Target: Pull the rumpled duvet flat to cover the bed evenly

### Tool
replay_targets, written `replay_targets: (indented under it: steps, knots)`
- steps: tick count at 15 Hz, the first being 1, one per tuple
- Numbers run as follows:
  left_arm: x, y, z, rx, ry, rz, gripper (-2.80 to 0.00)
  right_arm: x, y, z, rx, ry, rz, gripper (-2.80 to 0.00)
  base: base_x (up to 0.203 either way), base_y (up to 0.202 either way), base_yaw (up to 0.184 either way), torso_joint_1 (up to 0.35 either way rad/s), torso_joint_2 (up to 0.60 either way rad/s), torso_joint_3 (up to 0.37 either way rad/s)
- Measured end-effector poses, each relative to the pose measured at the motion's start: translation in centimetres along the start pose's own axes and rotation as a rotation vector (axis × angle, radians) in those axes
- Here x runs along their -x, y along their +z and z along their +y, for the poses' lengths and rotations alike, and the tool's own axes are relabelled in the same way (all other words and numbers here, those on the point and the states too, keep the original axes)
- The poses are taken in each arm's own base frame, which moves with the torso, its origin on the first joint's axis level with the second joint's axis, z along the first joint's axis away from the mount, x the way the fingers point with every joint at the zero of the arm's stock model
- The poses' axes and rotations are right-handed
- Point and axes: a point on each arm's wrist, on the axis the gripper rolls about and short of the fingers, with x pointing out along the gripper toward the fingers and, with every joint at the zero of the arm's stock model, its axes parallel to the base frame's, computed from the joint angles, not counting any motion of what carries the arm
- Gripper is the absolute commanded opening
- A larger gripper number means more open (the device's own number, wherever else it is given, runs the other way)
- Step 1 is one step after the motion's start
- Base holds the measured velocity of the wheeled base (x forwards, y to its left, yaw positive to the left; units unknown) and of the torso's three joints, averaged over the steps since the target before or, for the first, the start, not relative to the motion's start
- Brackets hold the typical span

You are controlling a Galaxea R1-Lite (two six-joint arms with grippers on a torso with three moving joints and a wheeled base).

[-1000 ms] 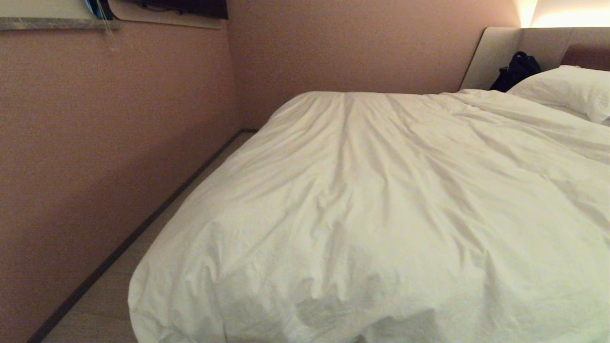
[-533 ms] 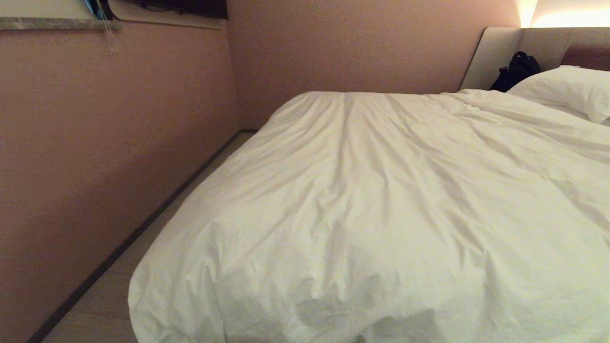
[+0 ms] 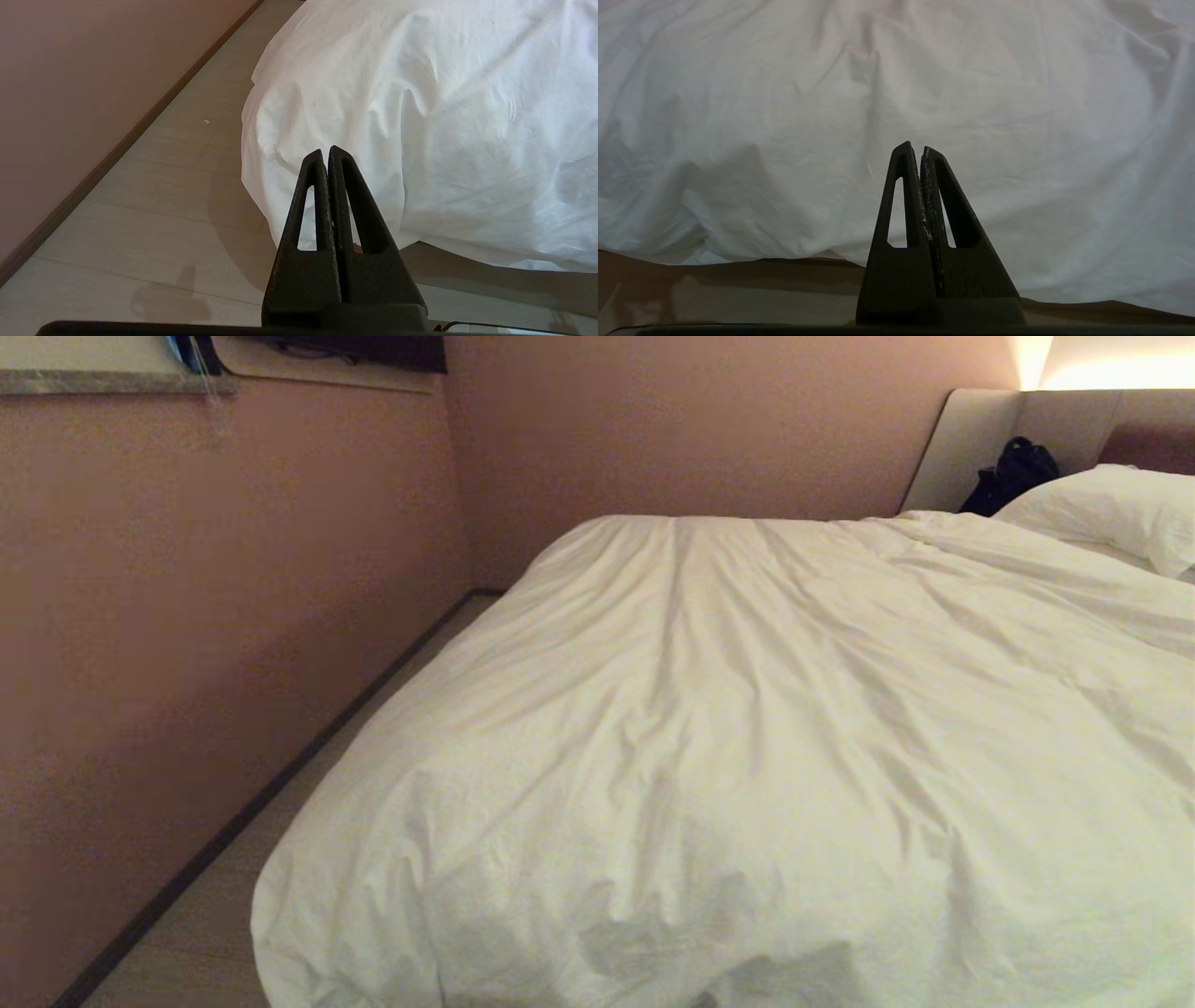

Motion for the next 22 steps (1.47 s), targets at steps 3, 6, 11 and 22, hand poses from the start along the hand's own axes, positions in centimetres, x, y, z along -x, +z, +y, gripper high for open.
replay_targets:
  steps: [3, 6, 11, 22]
  knots:
    - [0.00, 0.00, 0.00, -0.002, 0.000, 0.000, -2.80, 0.00, 0.00, 0.00, 0.000, -0.001, 0.000, -2.80, 0.000, 0.000, 0.000, 0.000, 0.00, 0.000]
    - [0.00, 0.00, 0.00, 0.000, 0.000, 0.000, -2.80, 0.00, 0.00, 0.00, 0.000, -0.001, 0.000, -2.80, 0.000, 0.000, 0.000, 0.000, 0.00, 0.000]
    - [0.00, 0.00, 0.00, -0.004, -0.001, 0.000, -2.80, 0.00, 0.00, 0.00, 0.000, 0.000, 0.000, -2.80, 0.000, 0.000, 0.000, 0.000, 0.00, 0.000]
    - [0.00, 0.00, -0.01, -0.007, -0.006, 0.000, -2.80, 0.00, 0.00, 0.00, 0.000, 0.000, 0.000, -2.80, 0.000, 0.006, -0.001, 0.000, 0.00, 0.000]
